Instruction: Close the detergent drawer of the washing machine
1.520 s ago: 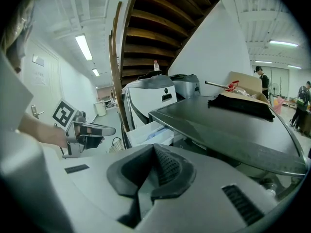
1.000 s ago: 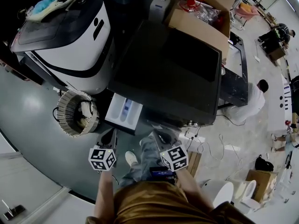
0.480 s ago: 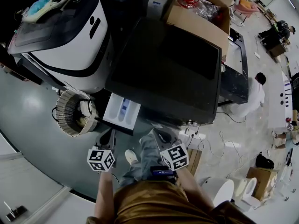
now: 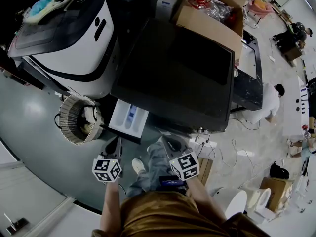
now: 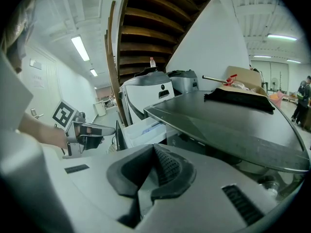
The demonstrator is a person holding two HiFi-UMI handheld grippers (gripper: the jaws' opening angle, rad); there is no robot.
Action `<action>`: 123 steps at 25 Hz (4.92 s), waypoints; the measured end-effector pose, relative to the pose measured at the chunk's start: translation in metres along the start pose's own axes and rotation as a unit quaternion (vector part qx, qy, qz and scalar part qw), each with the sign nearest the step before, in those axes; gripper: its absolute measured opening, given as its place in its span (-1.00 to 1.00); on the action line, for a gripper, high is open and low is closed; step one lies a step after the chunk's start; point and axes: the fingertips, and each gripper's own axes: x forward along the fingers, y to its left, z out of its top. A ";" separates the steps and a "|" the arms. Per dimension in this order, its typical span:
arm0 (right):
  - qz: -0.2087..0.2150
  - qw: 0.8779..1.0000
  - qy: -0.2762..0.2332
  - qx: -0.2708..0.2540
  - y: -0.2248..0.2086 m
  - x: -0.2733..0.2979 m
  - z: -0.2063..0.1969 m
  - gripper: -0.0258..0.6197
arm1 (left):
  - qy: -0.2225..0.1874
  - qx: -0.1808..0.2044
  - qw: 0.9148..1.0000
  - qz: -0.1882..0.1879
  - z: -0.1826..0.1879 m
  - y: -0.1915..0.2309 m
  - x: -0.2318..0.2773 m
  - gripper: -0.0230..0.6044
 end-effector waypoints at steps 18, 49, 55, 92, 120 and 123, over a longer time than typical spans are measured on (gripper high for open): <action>-0.002 1.000 -0.004 -0.004 0.001 0.006 0.006 -0.88 | 0.001 0.007 1.000 -0.006 0.002 0.001 0.006 -0.85; -0.019 1.000 -0.009 0.003 -0.016 0.004 0.011 -0.88 | -0.007 -0.002 1.000 -0.017 0.018 0.001 0.029 -0.85; -0.026 1.000 -0.008 0.005 -0.025 0.003 0.011 -0.88 | -0.009 -0.003 1.000 -0.016 0.026 0.000 0.039 -0.85; -0.043 0.999 -0.013 0.010 -0.057 0.006 0.023 -0.88 | -0.014 -0.004 1.000 -0.025 0.055 -0.002 0.090 -0.85; -0.043 0.999 -0.013 0.013 -0.066 0.008 0.025 -0.88 | -0.024 -0.011 0.999 -0.031 0.070 -0.003 0.118 -0.85; -0.044 0.999 -0.012 0.015 -0.068 0.008 0.025 -0.88 | -0.028 -0.013 0.999 -0.031 0.071 -0.003 0.120 -0.85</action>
